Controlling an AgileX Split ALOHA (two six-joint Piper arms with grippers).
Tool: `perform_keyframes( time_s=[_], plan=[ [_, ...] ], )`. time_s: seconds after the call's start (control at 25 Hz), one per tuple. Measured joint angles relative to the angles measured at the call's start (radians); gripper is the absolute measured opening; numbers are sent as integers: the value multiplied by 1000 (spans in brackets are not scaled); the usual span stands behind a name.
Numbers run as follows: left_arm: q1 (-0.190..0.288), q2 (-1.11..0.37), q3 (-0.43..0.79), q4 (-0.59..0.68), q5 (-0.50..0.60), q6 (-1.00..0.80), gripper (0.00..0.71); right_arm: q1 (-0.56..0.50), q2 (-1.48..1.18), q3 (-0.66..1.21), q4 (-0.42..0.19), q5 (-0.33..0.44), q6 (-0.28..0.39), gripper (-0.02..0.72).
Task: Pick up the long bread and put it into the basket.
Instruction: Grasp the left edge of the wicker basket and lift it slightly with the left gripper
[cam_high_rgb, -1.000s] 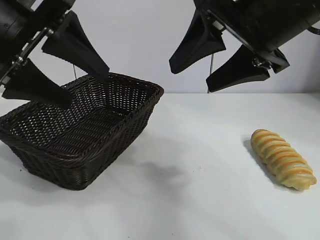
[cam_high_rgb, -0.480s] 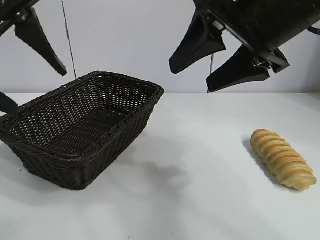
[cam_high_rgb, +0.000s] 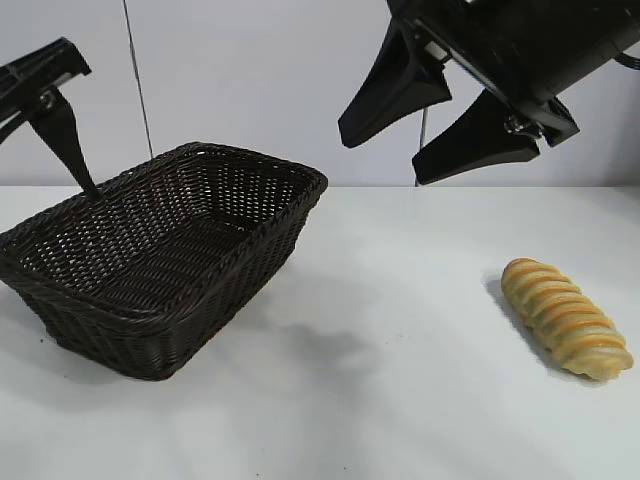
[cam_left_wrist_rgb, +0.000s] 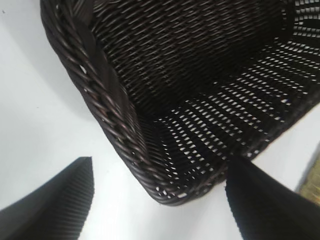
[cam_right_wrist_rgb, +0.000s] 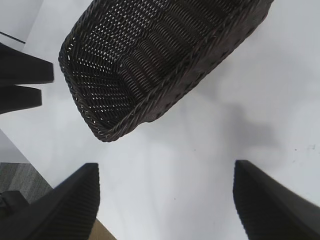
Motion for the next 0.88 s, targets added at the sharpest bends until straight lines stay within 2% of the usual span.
perform_keyframes(
  time_s=[0.16,0.56,0.8,0.88],
  plan=[
    [0,34,1,0,-25,-19,534,0,0,0,0,0,0,538],
    [0,118,71,0,-199,-75,534,0,0,0,0,0,0,538],
    [0,167,75,0,-238,-75,533,0,0,0,-1,0,0,538],
    [0,172,75,0,-242,-75,496,0,0,0,-1,0,0,538]
  ],
)
